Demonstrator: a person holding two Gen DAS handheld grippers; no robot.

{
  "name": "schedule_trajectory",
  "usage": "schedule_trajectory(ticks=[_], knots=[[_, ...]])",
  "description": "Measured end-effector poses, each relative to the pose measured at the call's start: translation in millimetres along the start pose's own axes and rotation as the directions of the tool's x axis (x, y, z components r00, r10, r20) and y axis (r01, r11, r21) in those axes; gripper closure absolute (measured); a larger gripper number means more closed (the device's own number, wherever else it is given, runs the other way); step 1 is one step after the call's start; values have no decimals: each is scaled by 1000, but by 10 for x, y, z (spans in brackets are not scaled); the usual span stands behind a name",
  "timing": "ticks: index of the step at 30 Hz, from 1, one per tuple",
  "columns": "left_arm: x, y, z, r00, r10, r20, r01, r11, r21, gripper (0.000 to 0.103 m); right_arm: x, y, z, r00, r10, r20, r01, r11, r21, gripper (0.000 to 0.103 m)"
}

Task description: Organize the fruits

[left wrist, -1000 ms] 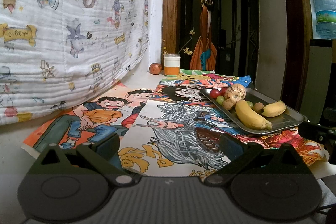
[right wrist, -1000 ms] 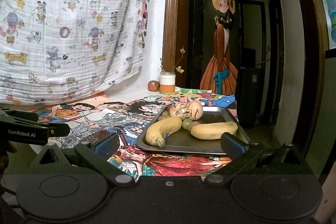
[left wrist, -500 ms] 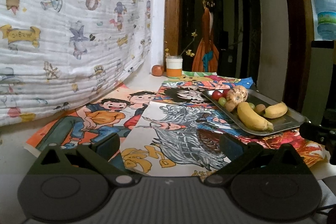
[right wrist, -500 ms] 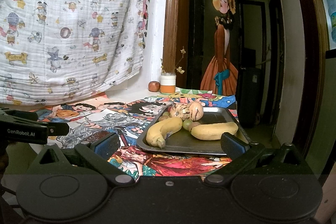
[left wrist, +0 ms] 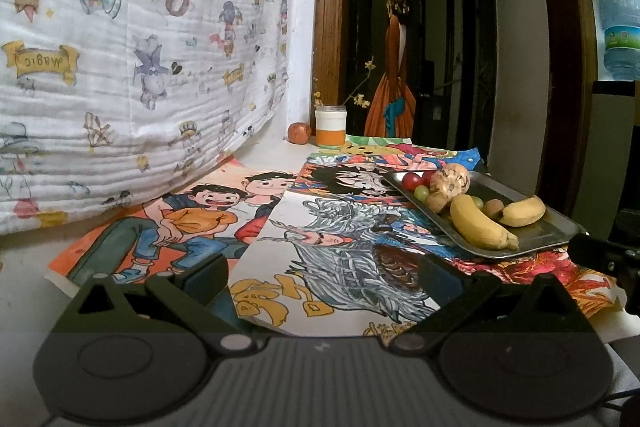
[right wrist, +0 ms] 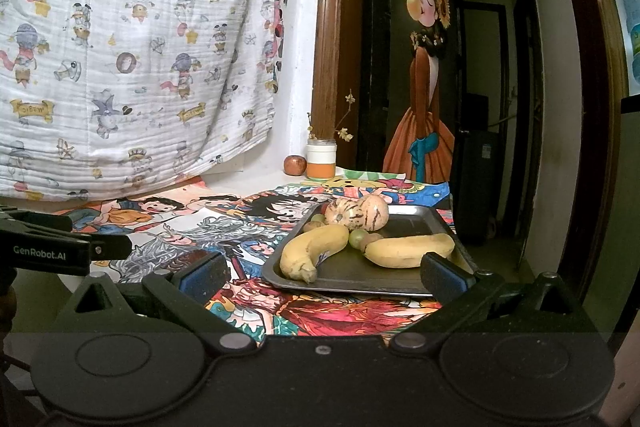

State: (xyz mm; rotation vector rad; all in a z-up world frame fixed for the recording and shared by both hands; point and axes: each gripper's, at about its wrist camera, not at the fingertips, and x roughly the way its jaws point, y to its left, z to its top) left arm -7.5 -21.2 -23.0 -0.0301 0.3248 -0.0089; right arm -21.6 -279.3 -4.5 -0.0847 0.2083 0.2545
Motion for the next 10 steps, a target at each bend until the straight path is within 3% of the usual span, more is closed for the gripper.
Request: schedule_trajectory(ticks=[10], knots=[[6,2,0,1000,-1,-3,1,1000,-2,0,-1,-6,2,1000,0,0,0,1000,0,0]])
